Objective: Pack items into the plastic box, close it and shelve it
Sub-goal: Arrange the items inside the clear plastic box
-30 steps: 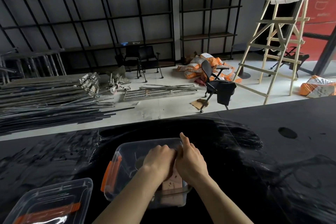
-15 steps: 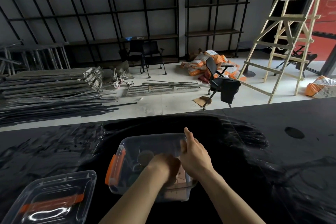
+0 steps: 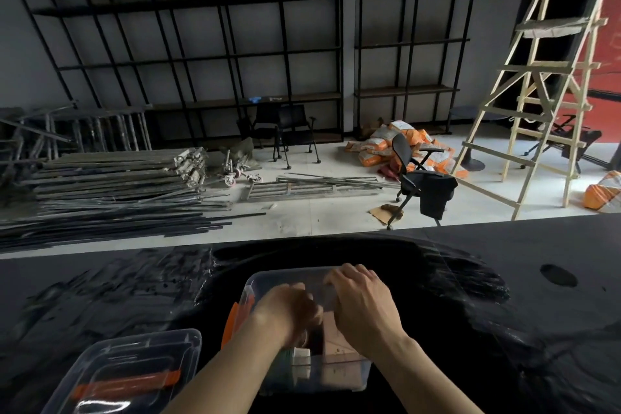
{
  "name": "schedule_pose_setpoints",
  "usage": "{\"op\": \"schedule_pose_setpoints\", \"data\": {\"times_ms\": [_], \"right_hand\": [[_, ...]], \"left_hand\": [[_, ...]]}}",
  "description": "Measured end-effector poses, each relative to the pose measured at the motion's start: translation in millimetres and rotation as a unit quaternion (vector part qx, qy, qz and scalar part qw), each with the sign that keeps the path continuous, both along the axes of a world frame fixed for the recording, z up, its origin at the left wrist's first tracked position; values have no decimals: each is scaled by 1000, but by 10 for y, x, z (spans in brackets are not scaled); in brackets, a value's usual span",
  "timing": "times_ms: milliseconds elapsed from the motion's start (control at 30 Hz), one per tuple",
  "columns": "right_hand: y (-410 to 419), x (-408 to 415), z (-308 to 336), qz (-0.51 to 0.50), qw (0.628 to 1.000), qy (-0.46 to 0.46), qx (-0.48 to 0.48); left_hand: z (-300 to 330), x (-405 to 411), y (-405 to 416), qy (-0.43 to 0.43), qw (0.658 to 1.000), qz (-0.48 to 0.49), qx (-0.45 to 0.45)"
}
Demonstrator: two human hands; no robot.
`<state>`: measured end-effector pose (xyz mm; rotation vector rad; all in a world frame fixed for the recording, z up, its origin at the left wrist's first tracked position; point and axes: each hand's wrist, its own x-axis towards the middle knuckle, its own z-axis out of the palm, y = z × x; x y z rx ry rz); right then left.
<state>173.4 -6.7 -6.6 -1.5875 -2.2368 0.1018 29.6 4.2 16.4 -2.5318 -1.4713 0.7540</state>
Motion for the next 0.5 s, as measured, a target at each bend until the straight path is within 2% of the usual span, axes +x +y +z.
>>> {"op": "schedule_pose_setpoints", "data": {"times_ms": [100, 233, 333, 400, 500], "right_hand": [[23, -141, 34, 25, 993, -61, -97], [91, -219, -20, 42, 973, -151, -170], [131, -221, -81, 42, 965, -160, -204], [148, -239, -107, 42, 967, -147, -203], [219, -239, -98, 21, 978, -79, -191]], "left_hand": [[-89, -106, -41, 5, 999, 38, 28], [-164, -241, -36, 3, 997, 32, 67], [-116, -285, -19, 37, 997, 6, 70], [-84, -333, 1, -14, 997, 8, 79], [-14, -441, -10, -164, 981, 45, 91]]}}
